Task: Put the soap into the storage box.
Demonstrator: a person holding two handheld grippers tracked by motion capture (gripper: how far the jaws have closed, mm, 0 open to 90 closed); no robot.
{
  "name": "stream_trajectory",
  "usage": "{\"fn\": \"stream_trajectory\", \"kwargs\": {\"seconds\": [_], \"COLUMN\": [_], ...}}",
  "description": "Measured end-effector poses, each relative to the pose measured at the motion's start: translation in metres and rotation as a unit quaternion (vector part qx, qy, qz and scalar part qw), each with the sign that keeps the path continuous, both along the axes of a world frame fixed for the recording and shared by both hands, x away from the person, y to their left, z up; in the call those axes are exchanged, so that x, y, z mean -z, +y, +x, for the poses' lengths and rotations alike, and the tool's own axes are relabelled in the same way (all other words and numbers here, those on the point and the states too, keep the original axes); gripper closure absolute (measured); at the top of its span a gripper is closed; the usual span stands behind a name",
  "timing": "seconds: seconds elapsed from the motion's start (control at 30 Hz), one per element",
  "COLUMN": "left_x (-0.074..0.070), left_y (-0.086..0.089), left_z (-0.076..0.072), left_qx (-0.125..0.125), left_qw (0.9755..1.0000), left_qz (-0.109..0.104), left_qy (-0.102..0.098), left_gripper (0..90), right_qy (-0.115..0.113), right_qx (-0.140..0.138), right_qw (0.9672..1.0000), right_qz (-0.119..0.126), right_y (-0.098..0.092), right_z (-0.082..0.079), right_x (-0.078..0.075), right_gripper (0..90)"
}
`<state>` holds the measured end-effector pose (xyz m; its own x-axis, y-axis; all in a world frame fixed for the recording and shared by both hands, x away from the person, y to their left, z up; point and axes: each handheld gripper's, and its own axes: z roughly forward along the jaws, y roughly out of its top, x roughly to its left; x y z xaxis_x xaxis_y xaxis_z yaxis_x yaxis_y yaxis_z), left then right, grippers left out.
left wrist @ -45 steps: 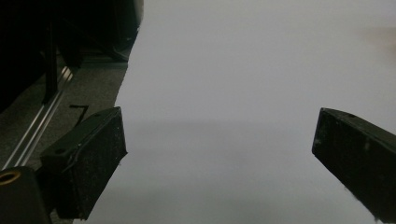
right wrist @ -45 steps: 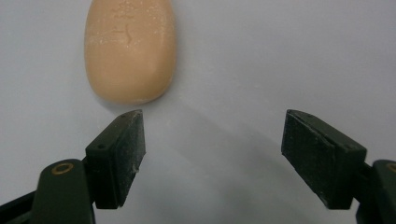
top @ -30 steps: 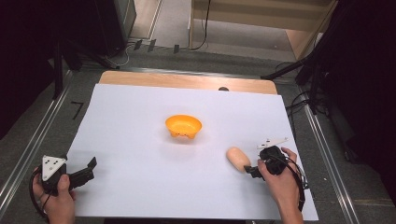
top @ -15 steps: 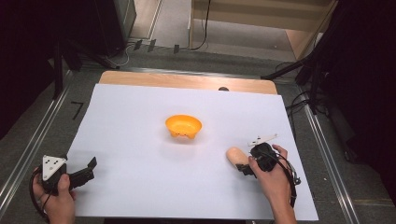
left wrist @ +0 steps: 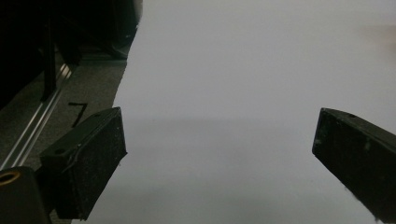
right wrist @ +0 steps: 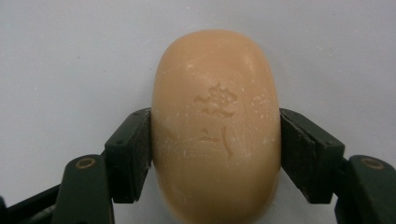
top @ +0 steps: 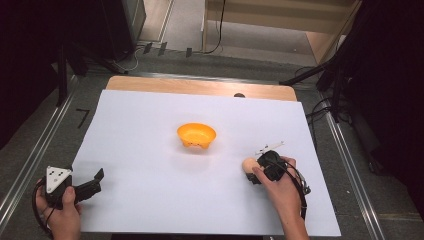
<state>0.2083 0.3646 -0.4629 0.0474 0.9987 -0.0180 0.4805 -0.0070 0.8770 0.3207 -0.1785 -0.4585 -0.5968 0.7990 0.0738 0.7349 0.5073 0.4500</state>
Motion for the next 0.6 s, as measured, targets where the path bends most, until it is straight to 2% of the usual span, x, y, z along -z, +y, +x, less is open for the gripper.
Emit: {"fn": "stream_trajectory", "kwargs": {"seconds": [0.03,0.07,0.27,0.37,0.57,0.6], "left_x": [0.0000,-0.0001,-0.0001,-0.0001,-0.0001,-0.0001], "left_y": [0.0000,0.0000,0.0001,0.0002,0.0004,0.0004], "left_z": [0.0000,0.0001,-0.0001,-0.0001,-0.0005,-0.0003], "left_qx": [0.000,0.000,0.000,0.000,0.001,0.001], "left_qw": [1.0000,1.0000,1.0000,1.0000,1.0000,1.0000], "left_qz": [0.000,0.002,0.001,0.000,0.000,0.000], "left_qy": [0.000,0.002,0.000,0.000,-0.002,-0.001], "left_gripper": [3.1,3.1,3.1,3.1,3.1,3.1], "right_qy": [0.000,-0.006,0.001,0.002,0.001,-0.002], "right_qx": [0.000,-0.003,-0.005,-0.007,-0.028,-0.038], "right_qw": [1.0000,0.9999,0.9996,0.9996,0.9995,0.9993], "right_qz": [0.000,-0.015,-0.027,-0.026,-0.016,-0.008], "right_y": [0.0000,0.0028,0.0059,0.0059,0.0011,-0.0013], "right_z": [0.0000,-0.0009,0.0009,0.0011,0.0021,0.0030], "right_x": [0.0000,0.0008,-0.0003,-0.0006,-0.0011,-0.0021], "right_gripper": [32.3,32.3,33.0,33.3,33.4,33.4]}}
